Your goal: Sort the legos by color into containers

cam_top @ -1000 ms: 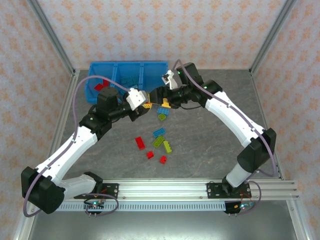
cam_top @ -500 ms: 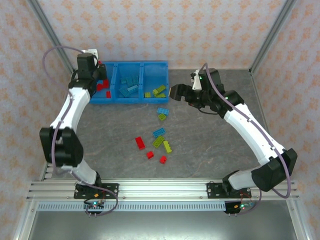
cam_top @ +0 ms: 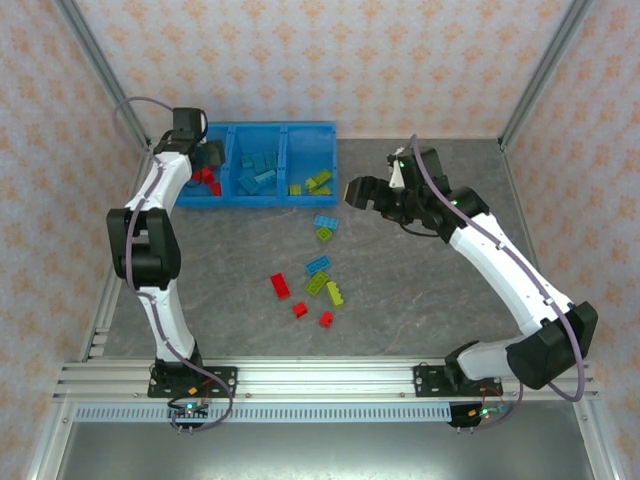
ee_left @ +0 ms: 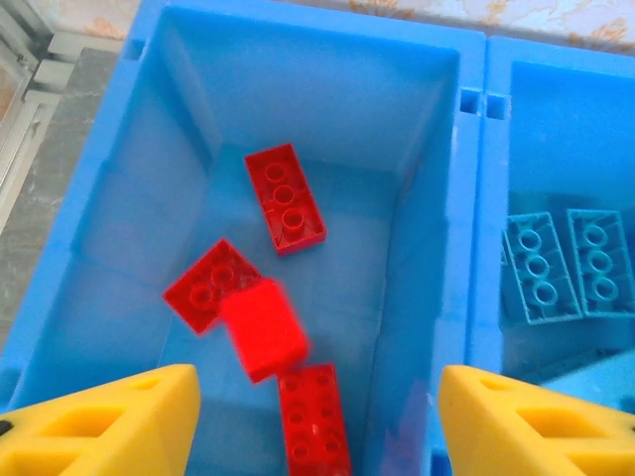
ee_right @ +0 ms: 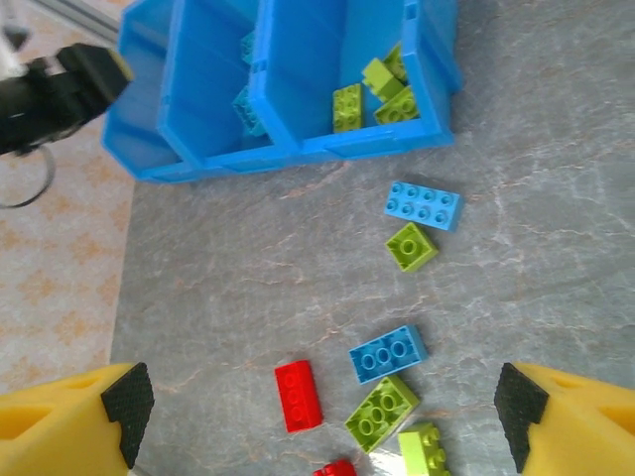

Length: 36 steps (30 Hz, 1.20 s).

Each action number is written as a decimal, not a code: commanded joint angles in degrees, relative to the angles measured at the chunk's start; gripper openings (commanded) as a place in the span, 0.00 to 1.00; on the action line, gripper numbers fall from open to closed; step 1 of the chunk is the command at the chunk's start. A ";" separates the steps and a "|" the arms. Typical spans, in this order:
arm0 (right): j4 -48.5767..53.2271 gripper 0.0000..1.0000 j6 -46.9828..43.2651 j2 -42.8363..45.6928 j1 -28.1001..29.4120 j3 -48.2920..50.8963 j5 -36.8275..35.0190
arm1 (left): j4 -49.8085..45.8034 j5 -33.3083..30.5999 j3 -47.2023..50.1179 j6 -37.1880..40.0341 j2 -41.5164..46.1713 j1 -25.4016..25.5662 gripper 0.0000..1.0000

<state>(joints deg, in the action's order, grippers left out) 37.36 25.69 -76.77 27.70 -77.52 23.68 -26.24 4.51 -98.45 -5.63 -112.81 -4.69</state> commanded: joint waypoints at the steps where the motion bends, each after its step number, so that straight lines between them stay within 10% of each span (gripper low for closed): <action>1: 2.00 0.91 -0.86 -1.39 0.15 1.94 -5.66 | 2.41 3.21 5.86 -3.33 15.08 0.46 0.66; 14: -0.53 0.83 -4.85 -25.65 8.26 -2.96 -12.43 | -7.80 11.21 32.52 27.89 55.01 29.54 0.76; 36: 0.89 0.58 -10.08 -49.82 10.44 -21.09 -12.85 | -6.52 2.89 49.68 38.98 64.35 30.08 0.80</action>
<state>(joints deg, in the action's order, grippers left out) 35.90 16.38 -125.03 37.58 -96.51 11.94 -32.40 11.05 -50.00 31.66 -48.99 25.19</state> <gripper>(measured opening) 0.586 0.805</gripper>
